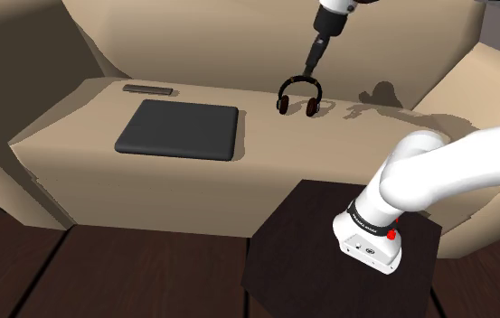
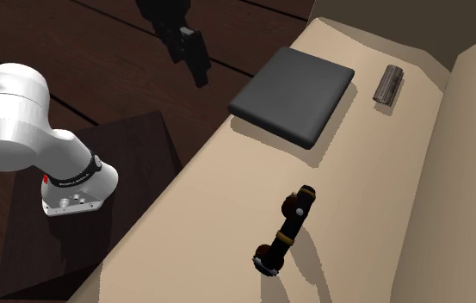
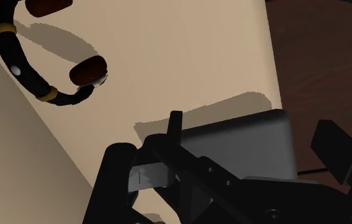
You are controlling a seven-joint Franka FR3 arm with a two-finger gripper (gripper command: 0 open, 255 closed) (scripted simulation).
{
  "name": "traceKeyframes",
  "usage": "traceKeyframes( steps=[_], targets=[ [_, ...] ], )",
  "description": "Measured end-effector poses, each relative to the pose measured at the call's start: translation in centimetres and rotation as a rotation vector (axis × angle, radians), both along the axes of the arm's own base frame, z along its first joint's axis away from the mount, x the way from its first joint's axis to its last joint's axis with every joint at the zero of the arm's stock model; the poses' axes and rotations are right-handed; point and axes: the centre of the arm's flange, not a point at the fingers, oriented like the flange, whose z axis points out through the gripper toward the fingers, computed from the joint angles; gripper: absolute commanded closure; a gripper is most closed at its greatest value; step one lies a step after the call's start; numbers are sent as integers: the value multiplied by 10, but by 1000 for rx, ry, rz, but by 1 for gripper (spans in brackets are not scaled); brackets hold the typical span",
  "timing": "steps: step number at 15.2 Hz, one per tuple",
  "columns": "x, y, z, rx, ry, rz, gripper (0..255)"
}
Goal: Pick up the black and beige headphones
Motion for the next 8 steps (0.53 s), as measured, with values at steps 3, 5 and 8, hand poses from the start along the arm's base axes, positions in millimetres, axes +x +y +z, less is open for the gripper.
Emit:
traceKeyframes(
  steps=[3,5,8],
  targets=[
    [12,-37,-12,3,13,43,0],
    [17,-60,-19,5,21,73,0],
    [32,-98,-37,8,35,116,0]
  ],
)
